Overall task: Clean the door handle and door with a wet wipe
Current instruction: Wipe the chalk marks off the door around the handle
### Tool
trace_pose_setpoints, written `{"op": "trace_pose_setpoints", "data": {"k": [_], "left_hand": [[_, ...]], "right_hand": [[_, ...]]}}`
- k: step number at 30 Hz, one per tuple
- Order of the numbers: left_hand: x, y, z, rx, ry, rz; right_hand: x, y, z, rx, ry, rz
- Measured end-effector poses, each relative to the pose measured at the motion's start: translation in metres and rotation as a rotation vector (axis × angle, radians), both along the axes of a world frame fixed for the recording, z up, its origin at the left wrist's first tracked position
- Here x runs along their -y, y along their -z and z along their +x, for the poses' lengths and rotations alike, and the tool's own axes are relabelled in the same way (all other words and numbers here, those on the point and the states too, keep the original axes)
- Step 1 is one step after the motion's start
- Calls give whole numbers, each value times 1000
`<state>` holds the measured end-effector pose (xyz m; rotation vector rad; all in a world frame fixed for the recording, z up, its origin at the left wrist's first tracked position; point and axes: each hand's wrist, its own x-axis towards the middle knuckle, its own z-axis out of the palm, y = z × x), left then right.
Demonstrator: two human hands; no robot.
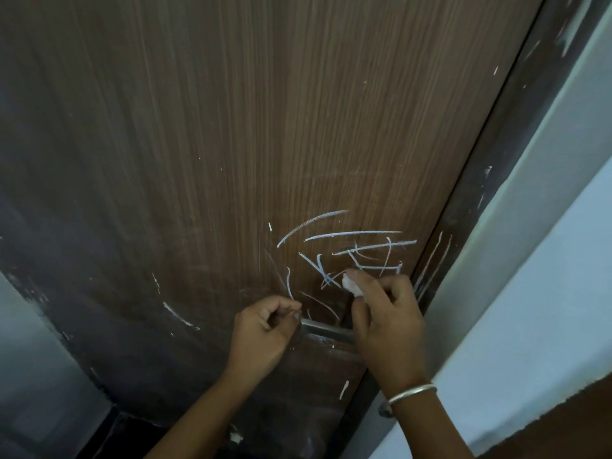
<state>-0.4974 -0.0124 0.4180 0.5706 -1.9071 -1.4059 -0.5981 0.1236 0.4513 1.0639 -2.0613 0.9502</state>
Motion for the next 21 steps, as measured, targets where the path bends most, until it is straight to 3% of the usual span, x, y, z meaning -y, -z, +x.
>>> {"op": "trace_pose_setpoints", "data": {"k": [3, 10, 15, 21], "left_hand": [[8, -20, -4, -107, -23, -191], [29, -63, -8, -88, -145, -639], [38, -68, -11, 33, -181, -803], [44, -76, -18, 111, -196, -882]], "right_hand": [[14, -11, -1, 152, -97, -172], [53, -36, 2, -344, -119, -31], [72, -42, -6, -394, -220, -128], [101, -51, -6, -478, -128, -75]]}}
